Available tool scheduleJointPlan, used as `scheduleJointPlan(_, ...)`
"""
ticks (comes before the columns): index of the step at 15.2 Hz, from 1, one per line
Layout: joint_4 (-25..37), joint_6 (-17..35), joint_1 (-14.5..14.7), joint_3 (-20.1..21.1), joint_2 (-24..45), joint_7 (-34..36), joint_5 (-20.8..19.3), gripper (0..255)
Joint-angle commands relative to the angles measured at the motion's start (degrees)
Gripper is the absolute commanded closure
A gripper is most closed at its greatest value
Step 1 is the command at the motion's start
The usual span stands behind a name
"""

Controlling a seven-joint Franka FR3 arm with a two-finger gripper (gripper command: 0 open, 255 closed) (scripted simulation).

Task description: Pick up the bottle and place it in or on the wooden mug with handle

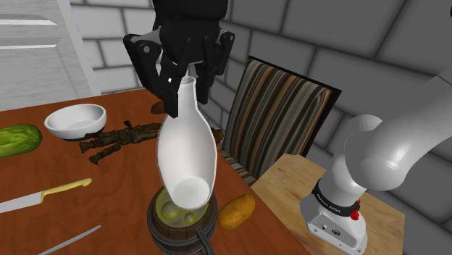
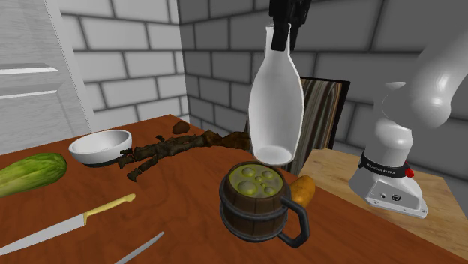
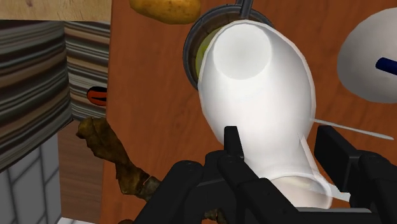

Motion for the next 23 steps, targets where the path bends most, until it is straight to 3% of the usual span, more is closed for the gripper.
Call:
scheduleJointPlan(1, -2.1, 1.6, 0.2, 0.0, -0.7, -0.1, 0.4, 255)
scheduleJointPlan(13, -12.9, 10.8, 1.1, 0.7, -2.5, -0.4, 1.7, 255)
scheduleJointPlan(21, -12.9, 10.8, 1.1, 0.7, -2.5, -0.4, 1.7, 255)
scheduleJointPlan(22, -12.9, 10.7, 1.1, 0.7, -2.5, -0.4, 1.7, 0)
scheduleJointPlan(23, -12.9, 10.8, 1.1, 0.7, -2.5, -0.4, 1.7, 0)
